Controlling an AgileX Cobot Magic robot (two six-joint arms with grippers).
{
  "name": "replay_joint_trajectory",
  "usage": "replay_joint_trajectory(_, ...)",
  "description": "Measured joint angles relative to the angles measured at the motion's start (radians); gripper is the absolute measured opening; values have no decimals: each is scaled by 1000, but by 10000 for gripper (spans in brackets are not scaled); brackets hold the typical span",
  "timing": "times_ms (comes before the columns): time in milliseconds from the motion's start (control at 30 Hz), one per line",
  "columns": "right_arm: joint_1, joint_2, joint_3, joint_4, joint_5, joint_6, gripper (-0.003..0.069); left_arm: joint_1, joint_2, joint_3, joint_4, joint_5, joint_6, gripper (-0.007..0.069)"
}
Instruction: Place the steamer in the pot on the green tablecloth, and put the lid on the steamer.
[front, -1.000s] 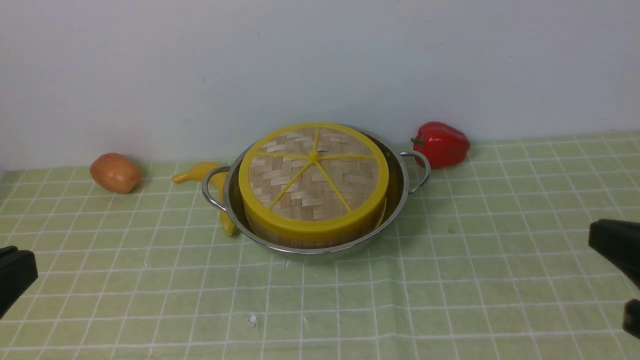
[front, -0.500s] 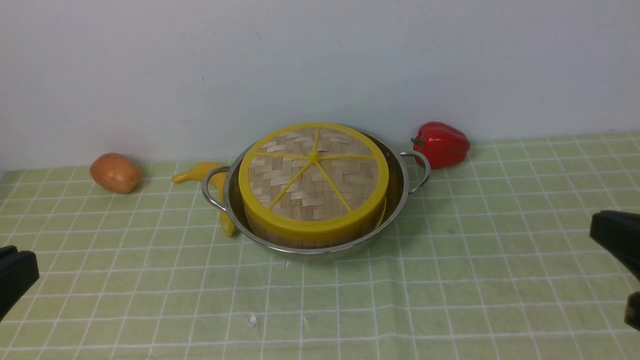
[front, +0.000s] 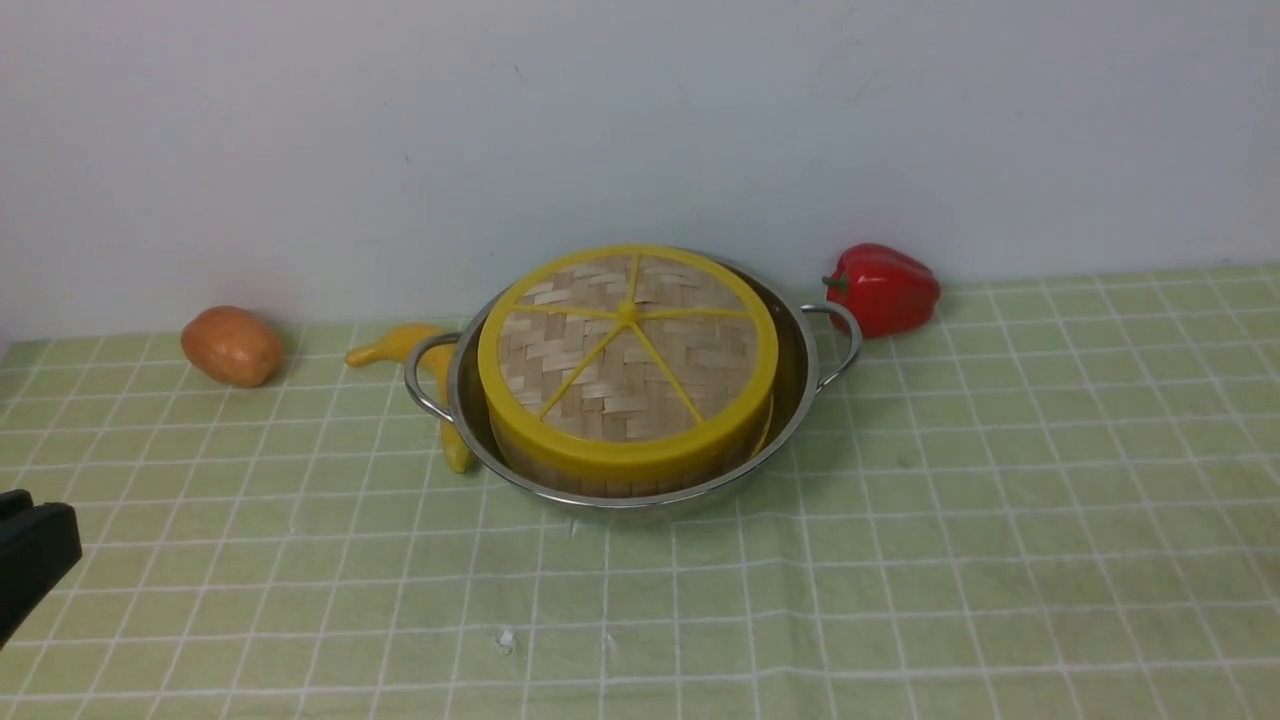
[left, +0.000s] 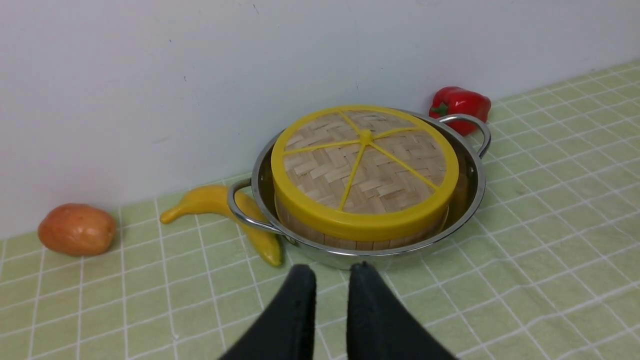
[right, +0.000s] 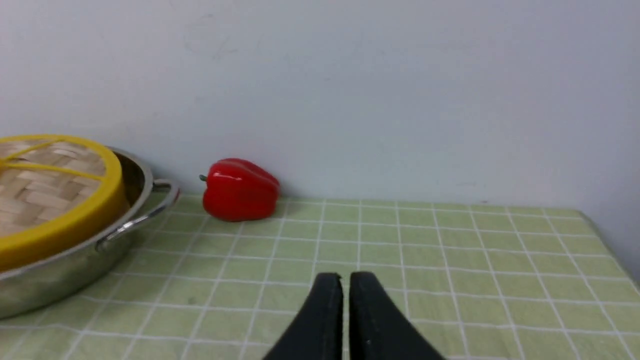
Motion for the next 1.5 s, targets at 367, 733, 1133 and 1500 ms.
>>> replay_joint_trajectory(367,-19,-195,117,19,-77,25,67,0,0,0,0,3,0,118)
replay_joint_trajectory(733,-19,-195,117,24,-81,26,99,0,0,0,0,3,0,139)
replay_joint_trajectory(1133,-19,-199,117,24,-82,27,129,101,-211,223,120,-134,97,156)
replay_joint_trajectory(1500,-19,-199,118,24,-87,45,160,130,-389,697,127,-470,45,167)
